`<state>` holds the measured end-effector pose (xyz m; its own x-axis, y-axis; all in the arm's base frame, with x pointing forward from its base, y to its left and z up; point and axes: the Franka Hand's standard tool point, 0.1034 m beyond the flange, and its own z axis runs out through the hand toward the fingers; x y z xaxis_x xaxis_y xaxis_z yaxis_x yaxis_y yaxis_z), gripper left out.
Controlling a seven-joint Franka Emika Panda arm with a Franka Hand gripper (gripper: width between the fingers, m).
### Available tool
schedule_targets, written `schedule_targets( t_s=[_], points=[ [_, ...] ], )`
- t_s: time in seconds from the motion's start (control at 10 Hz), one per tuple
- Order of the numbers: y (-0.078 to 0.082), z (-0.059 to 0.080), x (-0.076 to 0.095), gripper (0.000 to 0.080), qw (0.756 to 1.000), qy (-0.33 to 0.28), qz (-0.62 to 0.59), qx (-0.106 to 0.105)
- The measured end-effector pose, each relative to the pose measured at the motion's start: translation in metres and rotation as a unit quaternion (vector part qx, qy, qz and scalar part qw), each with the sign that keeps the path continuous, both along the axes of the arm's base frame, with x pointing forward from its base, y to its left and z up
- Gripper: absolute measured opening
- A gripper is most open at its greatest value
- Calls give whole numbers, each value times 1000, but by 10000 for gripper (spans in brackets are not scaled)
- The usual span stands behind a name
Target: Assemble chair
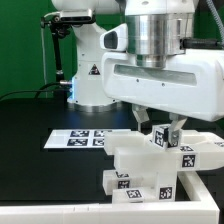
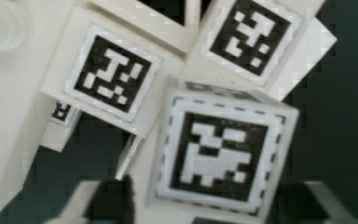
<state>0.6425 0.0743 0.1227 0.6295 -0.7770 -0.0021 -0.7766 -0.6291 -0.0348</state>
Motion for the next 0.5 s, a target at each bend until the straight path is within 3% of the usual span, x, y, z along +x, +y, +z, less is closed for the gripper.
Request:
schedule_targets(
  t_s=[0.1,0.2,0.5],
  points=[
    [0,0,0,558,1000,0,0,0],
    [0,0,0,622,1000,0,0,0],
    [7,4,2,648,999,-5,43,1]
  ],
)
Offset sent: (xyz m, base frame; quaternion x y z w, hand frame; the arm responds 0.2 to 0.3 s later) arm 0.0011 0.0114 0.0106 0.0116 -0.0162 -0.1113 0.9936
